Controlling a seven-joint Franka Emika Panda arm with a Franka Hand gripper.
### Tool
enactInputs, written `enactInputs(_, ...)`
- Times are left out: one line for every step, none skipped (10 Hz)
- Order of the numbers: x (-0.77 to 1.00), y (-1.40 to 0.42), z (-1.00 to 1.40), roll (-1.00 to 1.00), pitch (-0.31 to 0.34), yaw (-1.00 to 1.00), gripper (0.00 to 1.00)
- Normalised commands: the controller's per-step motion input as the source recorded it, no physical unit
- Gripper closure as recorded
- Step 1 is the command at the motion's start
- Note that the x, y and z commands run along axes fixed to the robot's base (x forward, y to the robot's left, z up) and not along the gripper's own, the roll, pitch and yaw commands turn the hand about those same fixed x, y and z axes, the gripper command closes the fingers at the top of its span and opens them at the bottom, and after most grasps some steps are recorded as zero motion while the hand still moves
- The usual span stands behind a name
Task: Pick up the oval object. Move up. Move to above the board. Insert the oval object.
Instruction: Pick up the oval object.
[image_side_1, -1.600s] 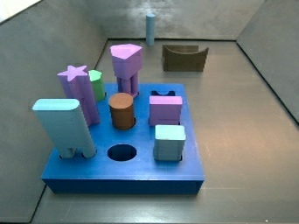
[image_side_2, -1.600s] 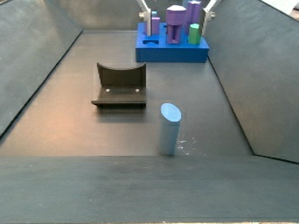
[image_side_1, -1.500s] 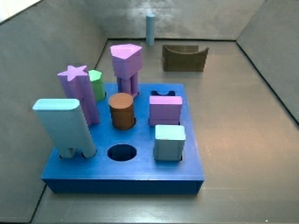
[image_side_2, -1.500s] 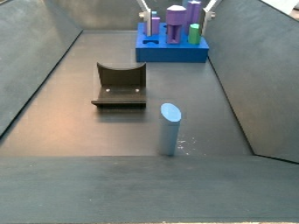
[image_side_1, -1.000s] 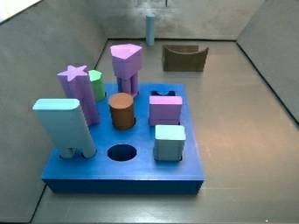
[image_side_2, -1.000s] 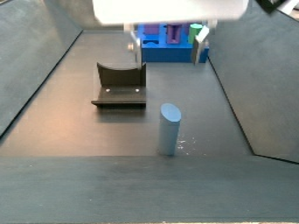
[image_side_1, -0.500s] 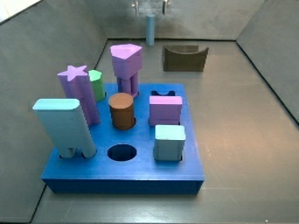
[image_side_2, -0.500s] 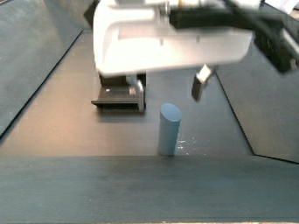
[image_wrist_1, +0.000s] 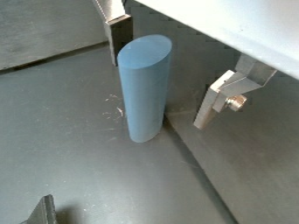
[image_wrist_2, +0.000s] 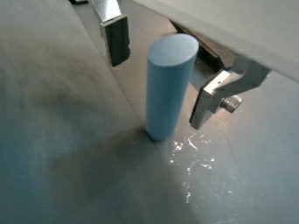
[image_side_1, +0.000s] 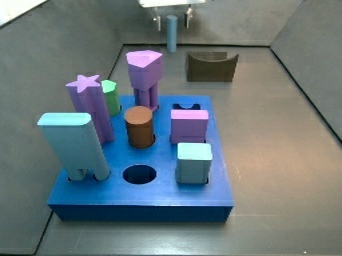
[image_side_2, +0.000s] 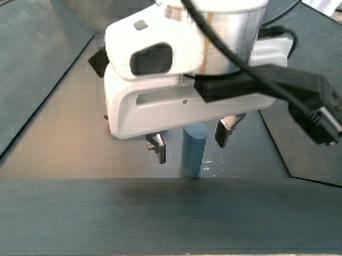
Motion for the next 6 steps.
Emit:
enactInputs(-0.06,0.0,-0.1,-0.06,-0.063,0.02,0.0)
enactInputs(-0.07,-0.21,-0.04,0.03,-0.054,0.04,0.0)
enactInputs(-0.05,-0.41,-0.18,0.05,-0.069,0.06,0.0)
enactInputs(-0.01,-0.28,-0.03,0.09,-0.024,0.09,0.0)
enactInputs(0.0,0.0,0.0,0.0,0.0,0.0,1.0)
enactInputs(0.0,0.0,0.0,0.0,0.0,0.0,1.0)
